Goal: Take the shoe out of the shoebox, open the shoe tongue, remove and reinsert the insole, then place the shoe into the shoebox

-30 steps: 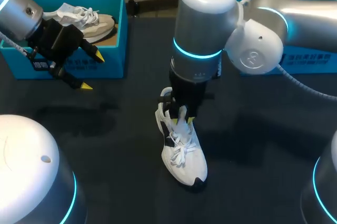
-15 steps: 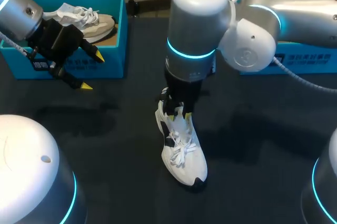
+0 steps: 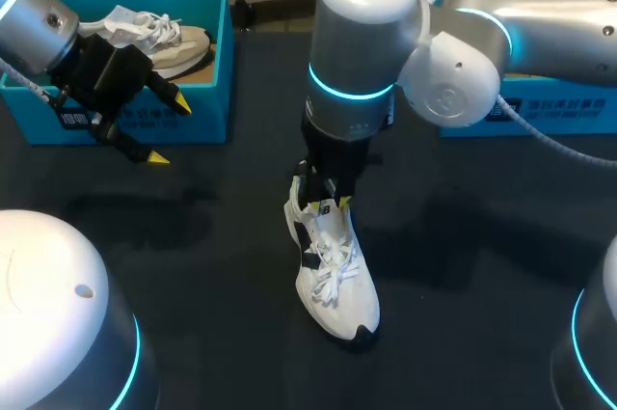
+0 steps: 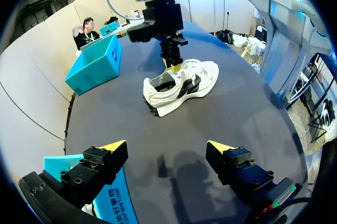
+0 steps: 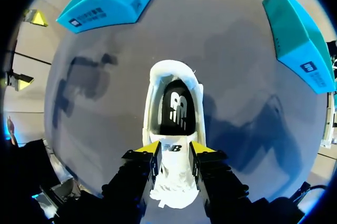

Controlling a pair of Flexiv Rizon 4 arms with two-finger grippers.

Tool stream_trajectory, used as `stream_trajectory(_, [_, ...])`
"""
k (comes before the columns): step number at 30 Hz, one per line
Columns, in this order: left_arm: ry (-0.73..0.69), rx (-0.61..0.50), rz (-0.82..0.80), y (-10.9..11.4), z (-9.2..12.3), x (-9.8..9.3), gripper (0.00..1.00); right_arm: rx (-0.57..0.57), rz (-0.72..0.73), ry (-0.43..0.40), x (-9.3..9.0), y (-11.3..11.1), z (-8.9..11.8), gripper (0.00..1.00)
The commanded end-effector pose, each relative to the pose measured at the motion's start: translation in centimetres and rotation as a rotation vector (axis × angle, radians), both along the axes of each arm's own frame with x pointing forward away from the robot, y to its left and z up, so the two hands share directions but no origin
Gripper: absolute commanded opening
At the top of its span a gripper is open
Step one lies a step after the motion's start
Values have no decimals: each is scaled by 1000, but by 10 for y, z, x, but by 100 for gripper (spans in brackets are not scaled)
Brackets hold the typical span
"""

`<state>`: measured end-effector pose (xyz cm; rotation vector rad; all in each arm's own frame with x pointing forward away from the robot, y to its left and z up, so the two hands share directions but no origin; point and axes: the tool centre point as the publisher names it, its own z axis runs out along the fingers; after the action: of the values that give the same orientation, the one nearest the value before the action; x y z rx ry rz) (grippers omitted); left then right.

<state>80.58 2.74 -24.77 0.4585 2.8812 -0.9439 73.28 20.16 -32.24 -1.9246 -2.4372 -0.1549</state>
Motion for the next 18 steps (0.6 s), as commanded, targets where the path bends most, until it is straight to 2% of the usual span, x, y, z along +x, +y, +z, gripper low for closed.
stream_trajectory(1, [-1, 3, 1, 0, 0, -1, 100, 9, 10, -2, 2, 0, -4, 37])
stream_trajectory(5, [-1, 3, 1, 0, 0, -1, 100, 27, 26, 5, 7, 2, -15, 38])
stream_trajectory(11, [-1, 3, 1, 0, 0, -1, 100, 11, 44, 8, 6, -2, -14, 40])
stream_trajectory(12, [-1, 3, 1, 0, 0, -1, 100, -9, 60, -10, 4, -5, -10, 44])
stream_trajectory(16, [-1, 3, 1, 0, 0, -1, 100, -42, 203, -89, 5, -6, 3, 49])
stream_trajectory(18, [-1, 3, 1, 0, 0, -1, 100, -45, 341, -133, 8, -6, 9, 58])
